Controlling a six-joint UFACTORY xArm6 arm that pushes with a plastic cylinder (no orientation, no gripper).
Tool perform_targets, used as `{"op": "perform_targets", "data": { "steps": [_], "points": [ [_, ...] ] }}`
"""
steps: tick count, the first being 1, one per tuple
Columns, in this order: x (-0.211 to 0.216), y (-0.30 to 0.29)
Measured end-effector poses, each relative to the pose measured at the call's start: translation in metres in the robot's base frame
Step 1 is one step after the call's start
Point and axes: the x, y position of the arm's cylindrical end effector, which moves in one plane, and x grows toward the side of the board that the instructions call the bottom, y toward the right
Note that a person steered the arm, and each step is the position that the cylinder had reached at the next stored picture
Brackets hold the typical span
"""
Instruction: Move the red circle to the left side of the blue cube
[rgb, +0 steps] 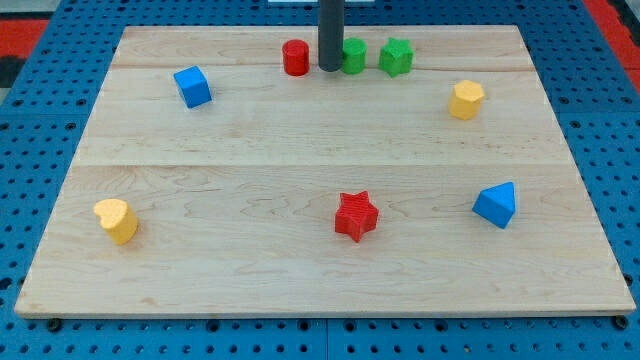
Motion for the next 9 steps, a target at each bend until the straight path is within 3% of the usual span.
{"op": "perform_targets", "data": {
  "steps": [3,4,5,6,7,9],
  "points": [
    [-0.049,-0.096],
    [-0.082,-0.096],
    [-0.080,-0.106],
    [-0.069,-0.179],
    [-0.051,-0.207],
    [0.014,-0.207]
  ]
}}
